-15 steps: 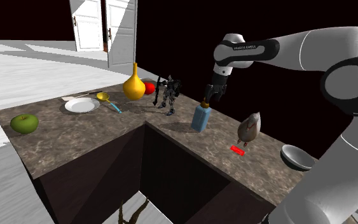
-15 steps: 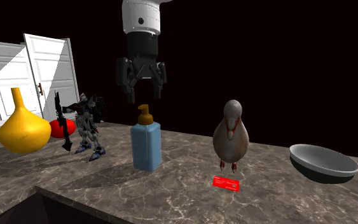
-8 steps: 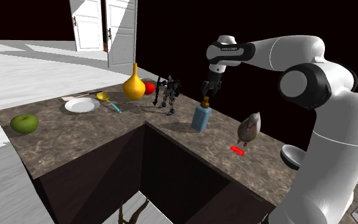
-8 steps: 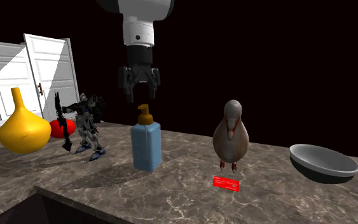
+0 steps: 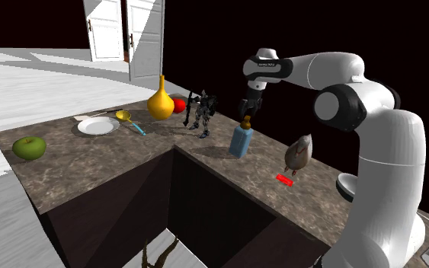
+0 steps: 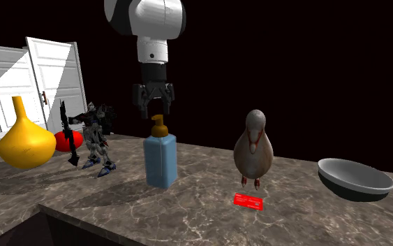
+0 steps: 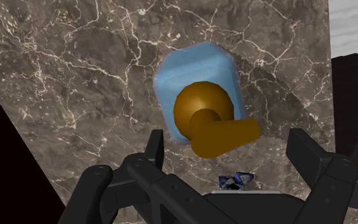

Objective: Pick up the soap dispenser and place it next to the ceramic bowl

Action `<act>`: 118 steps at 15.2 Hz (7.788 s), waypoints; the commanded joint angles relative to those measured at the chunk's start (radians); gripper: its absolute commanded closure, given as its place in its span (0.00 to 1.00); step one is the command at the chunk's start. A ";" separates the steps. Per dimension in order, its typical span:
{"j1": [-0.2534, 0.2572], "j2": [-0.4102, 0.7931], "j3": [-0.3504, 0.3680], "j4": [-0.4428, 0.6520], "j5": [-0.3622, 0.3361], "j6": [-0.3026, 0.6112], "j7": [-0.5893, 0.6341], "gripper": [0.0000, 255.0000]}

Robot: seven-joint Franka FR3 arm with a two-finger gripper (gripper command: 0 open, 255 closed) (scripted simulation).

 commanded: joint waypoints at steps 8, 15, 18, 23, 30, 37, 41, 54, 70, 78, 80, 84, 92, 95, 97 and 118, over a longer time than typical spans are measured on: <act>0.002 0.008 0.001 -0.036 0.002 0.044 -0.001 0.00; 0.002 0.008 0.001 -0.035 0.002 0.044 -0.001 1.00; 0.002 0.007 0.001 -0.036 0.002 0.044 -0.001 1.00; 0.001 0.004 0.001 -0.014 0.001 0.019 0.000 1.00; -0.004 0.001 -0.001 0.076 -0.001 -0.073 0.003 1.00; -0.011 0.014 -0.002 0.189 0.000 -0.174 0.006 1.00; -0.018 0.030 -0.002 0.269 0.003 -0.238 0.008 1.00; -0.078 -0.009 -0.021 0.331 0.004 -0.340 -0.064 1.00; -0.280 -0.173 -0.128 0.079 -0.004 -0.259 -0.390 1.00; -0.408 -0.137 -0.186 0.123 0.023 -0.276 -0.568 1.00; -0.445 -0.116 -0.199 0.151 0.034 -0.286 -0.613 1.00; -0.527 -0.057 -0.221 0.233 0.063 -0.315 -0.702 1.00; -0.752 0.160 -0.233 0.576 0.152 -0.449 -0.857 1.00; -0.761 0.163 -0.234 0.551 0.152 -0.422 -0.873 1.00; -0.742 0.137 -0.238 0.476 0.143 -0.375 -0.877 1.00; -0.662 0.061 -0.244 0.059 0.121 -0.041 -0.896 1.00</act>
